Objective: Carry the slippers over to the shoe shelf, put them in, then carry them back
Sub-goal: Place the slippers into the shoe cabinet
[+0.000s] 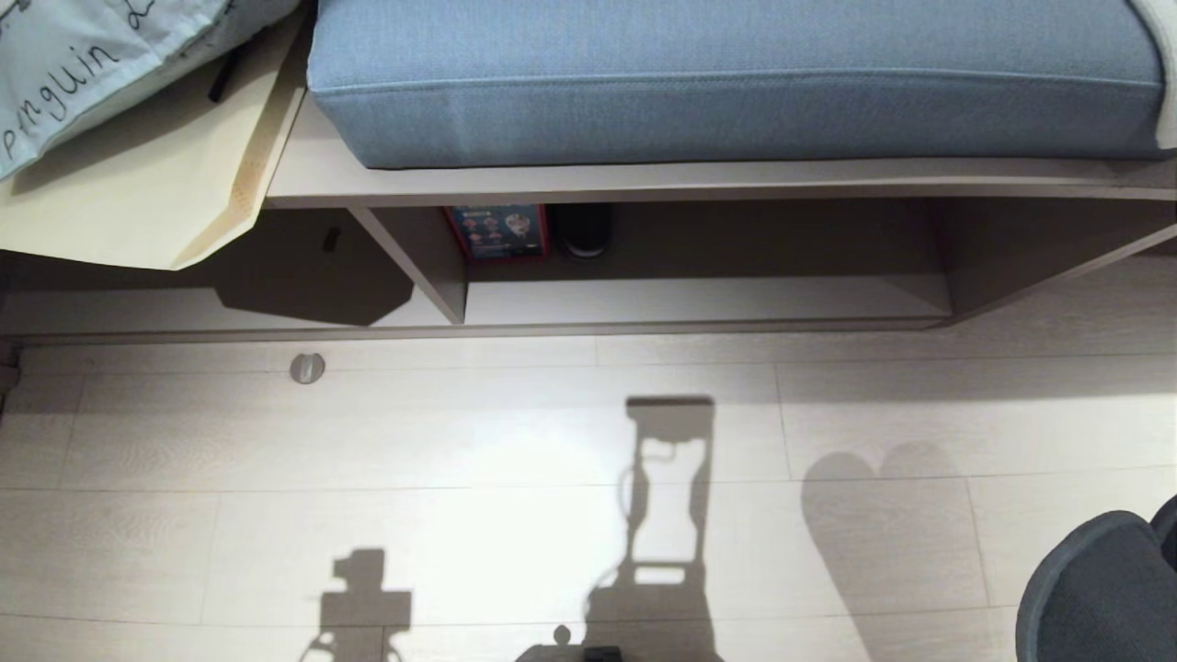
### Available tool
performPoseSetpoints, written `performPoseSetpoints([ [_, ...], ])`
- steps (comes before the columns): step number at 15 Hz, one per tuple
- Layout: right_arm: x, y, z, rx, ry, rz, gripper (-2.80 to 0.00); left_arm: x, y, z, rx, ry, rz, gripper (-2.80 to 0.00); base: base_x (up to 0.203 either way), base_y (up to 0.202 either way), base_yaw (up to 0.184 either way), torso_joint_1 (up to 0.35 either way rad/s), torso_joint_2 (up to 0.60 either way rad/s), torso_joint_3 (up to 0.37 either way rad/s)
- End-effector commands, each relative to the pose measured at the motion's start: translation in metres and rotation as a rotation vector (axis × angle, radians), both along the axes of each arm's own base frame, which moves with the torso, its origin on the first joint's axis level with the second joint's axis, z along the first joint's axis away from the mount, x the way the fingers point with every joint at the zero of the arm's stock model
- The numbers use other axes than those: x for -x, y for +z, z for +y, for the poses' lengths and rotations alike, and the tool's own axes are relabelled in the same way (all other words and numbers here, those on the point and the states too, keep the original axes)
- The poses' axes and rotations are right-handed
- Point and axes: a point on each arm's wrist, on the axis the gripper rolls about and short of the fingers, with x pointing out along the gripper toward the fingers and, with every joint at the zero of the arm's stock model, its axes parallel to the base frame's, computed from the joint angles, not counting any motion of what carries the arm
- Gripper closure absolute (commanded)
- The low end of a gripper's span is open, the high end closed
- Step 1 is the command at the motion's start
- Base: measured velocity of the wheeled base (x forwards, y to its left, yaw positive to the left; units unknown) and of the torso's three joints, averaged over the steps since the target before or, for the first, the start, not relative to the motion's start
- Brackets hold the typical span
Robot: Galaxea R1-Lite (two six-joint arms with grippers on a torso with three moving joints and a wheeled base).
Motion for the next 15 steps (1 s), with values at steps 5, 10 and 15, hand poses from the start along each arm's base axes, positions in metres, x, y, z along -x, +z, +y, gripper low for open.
performPoseSetpoints([
  [5,-0.0001,0.0000,0.0000,0.000,0.000,0.002,0.00,-0.0001,-0.0001,0.0000,0.001,0.001,0.003,0.00,0.000,0.000,0.000,0.003,0.00,-0.196],
  [10,-0.0001,0.0000,0.0000,0.000,0.000,0.002,0.00,-0.0001,0.0000,0.0000,0.001,0.001,0.002,0.00,0.000,0.000,0.000,0.001,0.00,-0.195],
  [15,-0.0001,0.0000,0.0000,0.001,0.000,0.002,0.00,-0.0001,-0.0002,0.0000,0.001,0.001,0.003,0.00,0.000,0.000,0.000,0.001,0.00,-0.197],
])
